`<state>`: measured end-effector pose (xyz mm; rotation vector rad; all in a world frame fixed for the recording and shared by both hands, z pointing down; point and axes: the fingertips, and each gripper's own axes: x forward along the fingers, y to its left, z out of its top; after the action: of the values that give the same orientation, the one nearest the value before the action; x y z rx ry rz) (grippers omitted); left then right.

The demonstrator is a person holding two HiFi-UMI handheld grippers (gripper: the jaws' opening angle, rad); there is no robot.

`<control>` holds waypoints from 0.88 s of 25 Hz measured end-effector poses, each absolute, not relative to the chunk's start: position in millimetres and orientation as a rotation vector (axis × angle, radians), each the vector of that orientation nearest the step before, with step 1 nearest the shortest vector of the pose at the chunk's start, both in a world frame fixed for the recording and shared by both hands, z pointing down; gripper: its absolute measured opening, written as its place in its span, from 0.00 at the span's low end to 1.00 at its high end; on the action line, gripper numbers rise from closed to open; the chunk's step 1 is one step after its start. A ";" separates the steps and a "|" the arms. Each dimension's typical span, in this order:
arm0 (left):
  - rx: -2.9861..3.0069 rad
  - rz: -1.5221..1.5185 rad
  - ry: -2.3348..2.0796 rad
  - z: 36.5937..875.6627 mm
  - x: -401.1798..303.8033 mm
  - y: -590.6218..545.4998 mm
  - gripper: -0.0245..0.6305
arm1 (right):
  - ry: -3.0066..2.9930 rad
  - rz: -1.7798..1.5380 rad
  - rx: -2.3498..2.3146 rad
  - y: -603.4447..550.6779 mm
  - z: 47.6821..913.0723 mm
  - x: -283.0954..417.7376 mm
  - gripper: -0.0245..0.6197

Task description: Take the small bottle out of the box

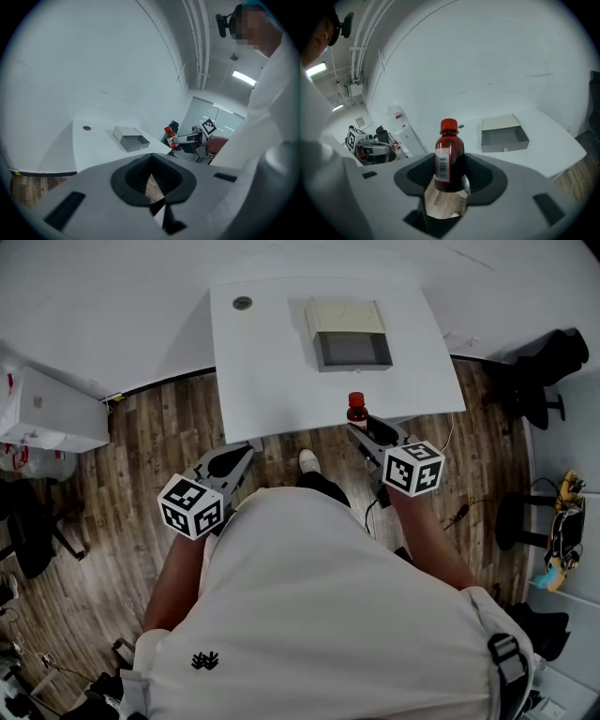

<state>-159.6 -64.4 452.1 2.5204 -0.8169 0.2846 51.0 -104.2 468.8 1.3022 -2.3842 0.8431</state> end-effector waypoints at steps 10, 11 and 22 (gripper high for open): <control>2.510 0.269 -0.858 453.4 -167.5 -59.9 0.05 | -2.398 0.814 1.276 -104.7 467.7 44.2 0.35; 2.508 0.269 -0.861 453.7 -168.5 -59.3 0.05 | -2.399 0.814 1.274 -104.7 467.5 43.1 0.35; 2.505 0.271 -0.858 455.4 -169.9 -55.5 0.05 | -2.398 0.809 1.282 -102.4 468.1 42.7 0.35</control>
<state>-169.9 -55.5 455.4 2.5052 -0.8576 0.2705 42.7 -102.4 468.1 1.2822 -2.3984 0.8092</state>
